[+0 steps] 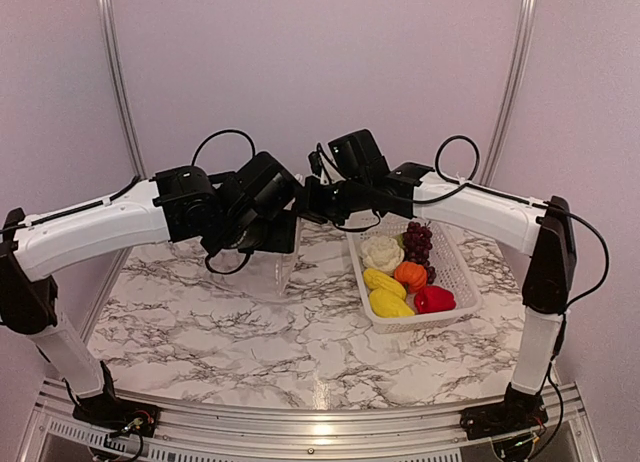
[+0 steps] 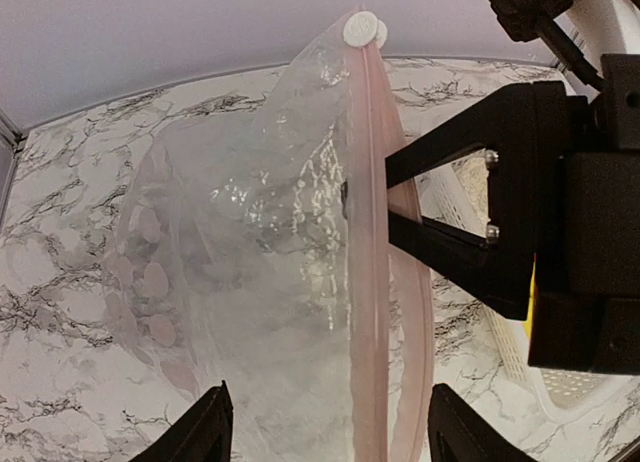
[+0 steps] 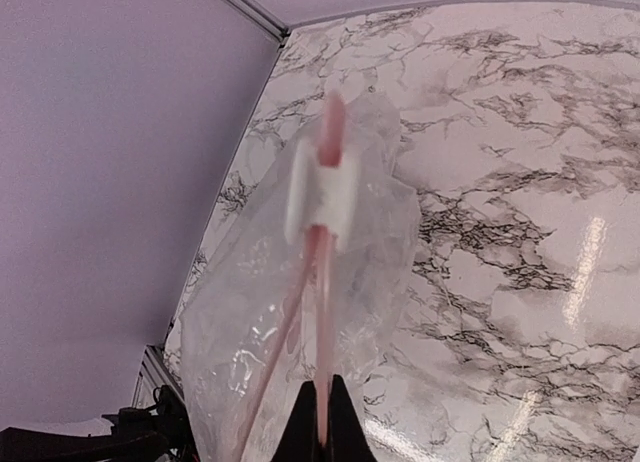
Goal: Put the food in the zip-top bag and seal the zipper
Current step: Open the zipper food storage bag at the center of the board, then pick up the fake vegetable from the bin.
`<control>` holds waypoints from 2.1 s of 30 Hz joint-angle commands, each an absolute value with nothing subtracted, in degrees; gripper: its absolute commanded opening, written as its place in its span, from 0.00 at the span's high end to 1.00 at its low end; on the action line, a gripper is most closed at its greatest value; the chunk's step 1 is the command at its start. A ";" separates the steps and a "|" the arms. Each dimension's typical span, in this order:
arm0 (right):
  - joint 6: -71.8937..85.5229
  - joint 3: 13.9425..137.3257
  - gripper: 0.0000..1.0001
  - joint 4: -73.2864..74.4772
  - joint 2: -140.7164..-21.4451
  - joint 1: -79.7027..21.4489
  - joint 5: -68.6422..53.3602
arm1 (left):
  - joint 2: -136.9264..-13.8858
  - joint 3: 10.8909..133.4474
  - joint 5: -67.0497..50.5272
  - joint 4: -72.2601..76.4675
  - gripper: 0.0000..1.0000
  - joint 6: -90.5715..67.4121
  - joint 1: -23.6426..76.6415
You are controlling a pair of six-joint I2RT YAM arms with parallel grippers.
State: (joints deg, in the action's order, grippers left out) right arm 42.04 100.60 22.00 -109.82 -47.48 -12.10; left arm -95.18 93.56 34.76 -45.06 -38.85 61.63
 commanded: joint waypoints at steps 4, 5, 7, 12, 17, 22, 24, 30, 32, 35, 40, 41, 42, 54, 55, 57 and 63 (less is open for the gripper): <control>43.68 103.63 1.00 25.37 -107.58 -48.15 -8.92 | -99.02 96.10 38.33 -45.69 0.35 -38.68 62.40; 43.58 103.80 1.00 25.74 -107.45 -48.09 -8.63 | -99.84 96.93 38.18 -46.06 0.35 -38.29 62.40; 43.43 104.13 1.00 26.09 -107.18 -48.01 -8.21 | -101.64 98.81 39.54 -48.41 0.36 -39.09 62.40; 43.73 105.40 1.00 26.89 -106.97 -47.92 -8.82 | -106.26 103.38 46.00 -53.78 0.46 -40.38 62.27; 44.21 104.97 1.00 28.40 -106.37 -47.14 -8.39 | -107.29 105.78 49.32 -54.04 0.67 -38.99 62.23; 43.22 103.02 1.00 30.05 -106.26 -46.26 -7.64 | -105.29 106.39 52.00 -53.85 0.87 -38.77 62.23; 42.12 102.52 1.00 31.32 -106.38 -46.32 -7.20 | -104.17 106.22 53.40 -53.74 0.96 -38.81 62.02; 39.87 103.26 1.00 40.32 -106.18 -46.16 -0.48 | -99.61 102.61 52.18 -51.90 1.00 -41.92 59.68; 39.50 103.27 1.00 41.51 -105.76 -46.22 1.46 | -98.67 101.64 51.21 -50.84 1.00 -41.97 59.30; 38.25 103.53 0.98 40.77 -105.66 -46.23 -0.38 | -98.66 101.02 50.00 -49.66 1.00 -40.21 59.15; 35.85 103.77 0.92 36.18 -105.22 -46.22 -6.71 | -99.21 100.14 48.78 -49.29 1.00 -38.61 59.15; 35.56 103.99 0.91 36.10 -105.10 -46.19 -7.32 | -98.96 99.93 48.78 -49.28 1.00 -38.52 59.15; 35.09 103.98 0.87 35.66 -104.85 -46.22 -8.26 | -98.66 99.62 48.86 -49.16 1.00 -38.37 59.15; 31.34 98.27 0.56 33.49 -94.63 -43.49 -19.66 | -92.73 91.60 47.82 -48.52 1.00 -37.49 58.00; 31.12 97.07 0.56 33.48 -93.79 -42.64 -20.27 | -91.78 90.65 47.59 -48.64 1.00 -37.12 57.85; 29.55 94.05 0.55 33.95 -92.07 -40.72 -21.36 | -89.27 89.29 47.95 -49.84 1.00 -36.24 57.54; 22.36 88.19 0.43 40.70 -87.38 -32.86 -17.81 | -80.73 88.89 50.97 -53.73 1.00 -27.64 57.14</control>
State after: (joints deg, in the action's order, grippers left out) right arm 28.42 91.39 34.68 -89.62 -37.67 -19.44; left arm -87.13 88.66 48.23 -50.50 -34.61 57.63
